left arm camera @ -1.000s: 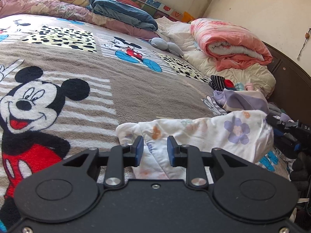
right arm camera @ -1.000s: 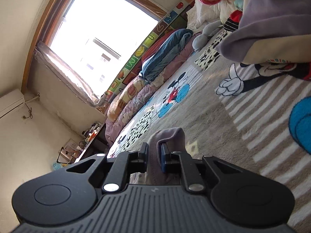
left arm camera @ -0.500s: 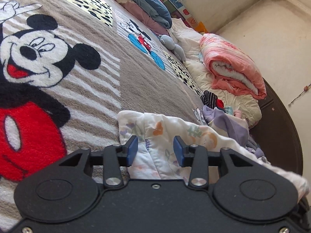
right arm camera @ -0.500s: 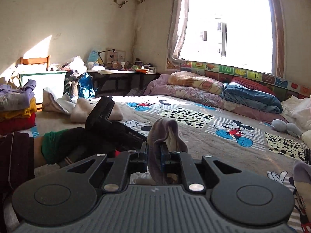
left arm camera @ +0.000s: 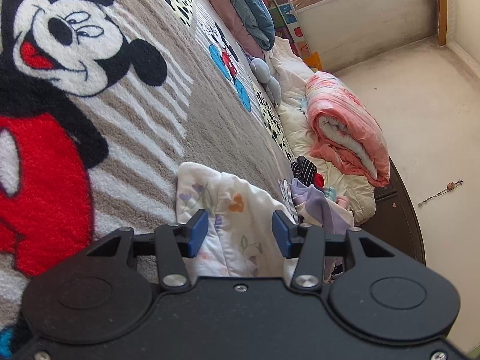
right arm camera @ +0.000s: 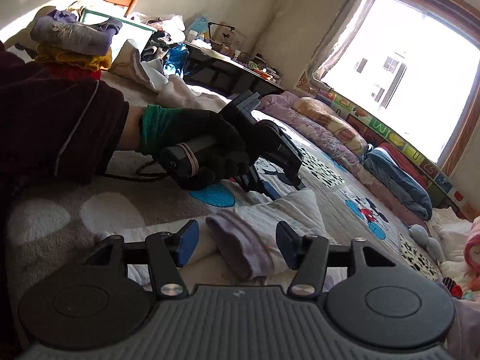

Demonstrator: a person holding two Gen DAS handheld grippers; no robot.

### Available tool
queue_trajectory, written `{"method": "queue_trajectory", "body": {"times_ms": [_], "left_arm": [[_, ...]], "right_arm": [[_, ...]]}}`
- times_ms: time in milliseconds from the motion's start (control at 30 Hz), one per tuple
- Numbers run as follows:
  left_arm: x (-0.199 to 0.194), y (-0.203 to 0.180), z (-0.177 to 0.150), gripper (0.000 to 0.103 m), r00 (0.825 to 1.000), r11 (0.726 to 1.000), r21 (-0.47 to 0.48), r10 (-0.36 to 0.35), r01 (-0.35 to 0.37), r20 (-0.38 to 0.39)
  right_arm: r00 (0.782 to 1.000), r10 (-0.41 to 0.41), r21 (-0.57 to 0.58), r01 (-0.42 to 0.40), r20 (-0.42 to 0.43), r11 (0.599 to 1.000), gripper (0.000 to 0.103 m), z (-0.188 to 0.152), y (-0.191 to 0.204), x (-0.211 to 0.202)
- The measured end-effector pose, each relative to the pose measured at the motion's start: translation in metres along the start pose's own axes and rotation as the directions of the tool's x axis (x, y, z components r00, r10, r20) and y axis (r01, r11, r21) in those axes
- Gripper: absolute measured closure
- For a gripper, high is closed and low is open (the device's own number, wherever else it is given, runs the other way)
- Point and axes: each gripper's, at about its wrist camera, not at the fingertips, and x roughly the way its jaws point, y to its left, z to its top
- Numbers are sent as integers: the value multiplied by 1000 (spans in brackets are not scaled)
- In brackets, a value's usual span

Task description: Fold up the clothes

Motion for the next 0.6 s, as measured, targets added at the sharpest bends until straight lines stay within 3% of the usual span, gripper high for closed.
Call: {"method": "queue_trajectory", "body": {"times_ms": [167,367,400,433,467,600], "left_arm": [[0,1,0,57,1000,1000,-10,0,0,2],[-1,5,1,57,1000,1000,-29,-13,13,-2],[-2,6,1,56,1000,999,-37,-22,21,-1],[-2,7,2,54,1000,999,-46,-30,30,-1],[-2,8,2,52,999,998,-55,-39,39,0],[-4,11,3,43,997,993,-89,-71,72,10]], "right_arm": [[992,-28,-181,5,-125,984,46,14,9,35],[969,-37,-374,-58,-243,926,46,18,27,74],[966,-37,-375,-65,-257,925,55,17,26,78],[960,-22,-342,-78,-278,936,90,18,22,82],[959,-14,-311,-77,-282,947,96,19,16,83],[976,31,-189,-73,-216,979,94,26,-4,71]]}}
